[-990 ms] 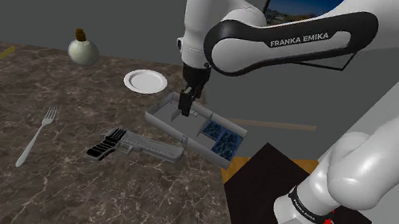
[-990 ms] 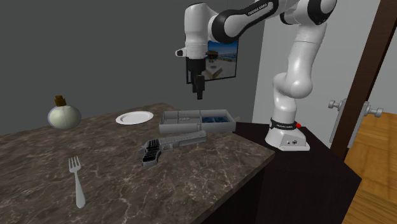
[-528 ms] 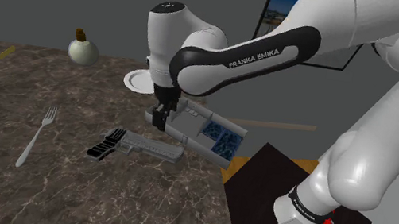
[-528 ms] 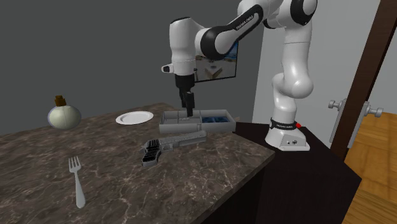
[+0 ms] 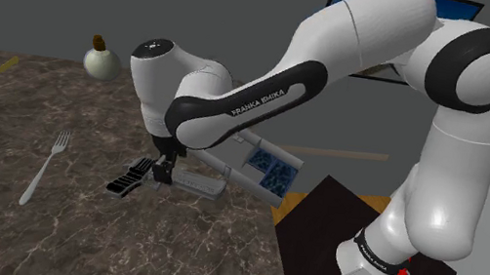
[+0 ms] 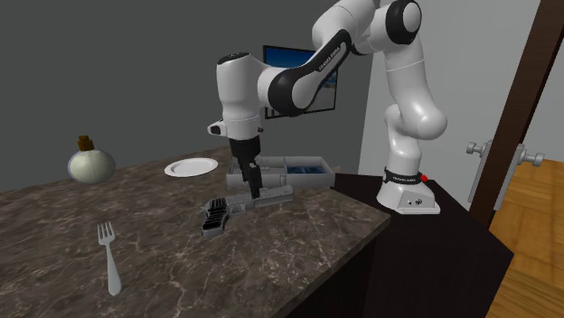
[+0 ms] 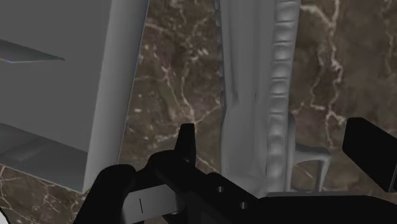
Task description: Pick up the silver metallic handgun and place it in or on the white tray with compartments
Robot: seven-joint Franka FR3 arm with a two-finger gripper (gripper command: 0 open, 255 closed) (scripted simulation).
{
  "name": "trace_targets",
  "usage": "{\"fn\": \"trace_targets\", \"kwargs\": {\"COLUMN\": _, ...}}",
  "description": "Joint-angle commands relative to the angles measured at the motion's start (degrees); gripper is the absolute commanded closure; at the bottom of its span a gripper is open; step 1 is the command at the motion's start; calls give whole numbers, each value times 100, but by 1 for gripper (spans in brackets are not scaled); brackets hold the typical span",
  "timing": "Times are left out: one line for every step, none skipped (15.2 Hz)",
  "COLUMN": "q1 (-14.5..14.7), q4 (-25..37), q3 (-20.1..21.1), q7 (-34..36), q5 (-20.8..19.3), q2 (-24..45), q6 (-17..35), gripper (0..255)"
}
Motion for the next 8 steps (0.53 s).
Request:
{"fn": "trace_targets", "kwargs": {"q1": 45, "q4": 71, "q3": -15, "q7": 35, "q5": -76, "q2": 156, "q6": 57, "gripper": 0}}
{"fn": "trace_targets", "kwargs": {"q1": 46, "q4": 35, "q3": -26, "q7": 49, "q5": -97, "q2": 188, "q6": 122, "gripper": 0}}
{"fn": "trace_targets", "kwargs": {"q1": 46, "q4": -1, "q3": -37, "q7": 63, "q5": -118, "q2": 220, "q6": 187, "gripper": 0}}
{"fn": "trace_targets", "kwargs": {"q1": 47, "q4": -35, "q3": -48, "q7": 77, "q5": -141, "q2": 254, "q6": 252, "gripper": 0}}
{"fn": "trace_targets", "kwargs": {"q1": 49, "q4": -67, "q3": -60, "q7": 91, "q5": -163, "q2": 289, "q6": 316, "gripper": 0}}
{"fn": "trace_targets", "kwargs": {"q1": 50, "q4": -98, "q3": -72, "q7": 106, "q5": -187, "q2": 325, "q6": 380, "gripper": 0}}
{"fn": "trace_targets", "kwargs": {"q1": 54, "q4": -145, "q3": -92, "q7": 130, "q5": -225, "q2": 383, "q6": 479, "gripper": 0}}
{"fn": "trace_targets", "kwargs": {"q1": 54, "q4": -145, "q3": -92, "q7": 130, "q5": -225, "q2": 383, "q6": 479, "gripper": 0}}
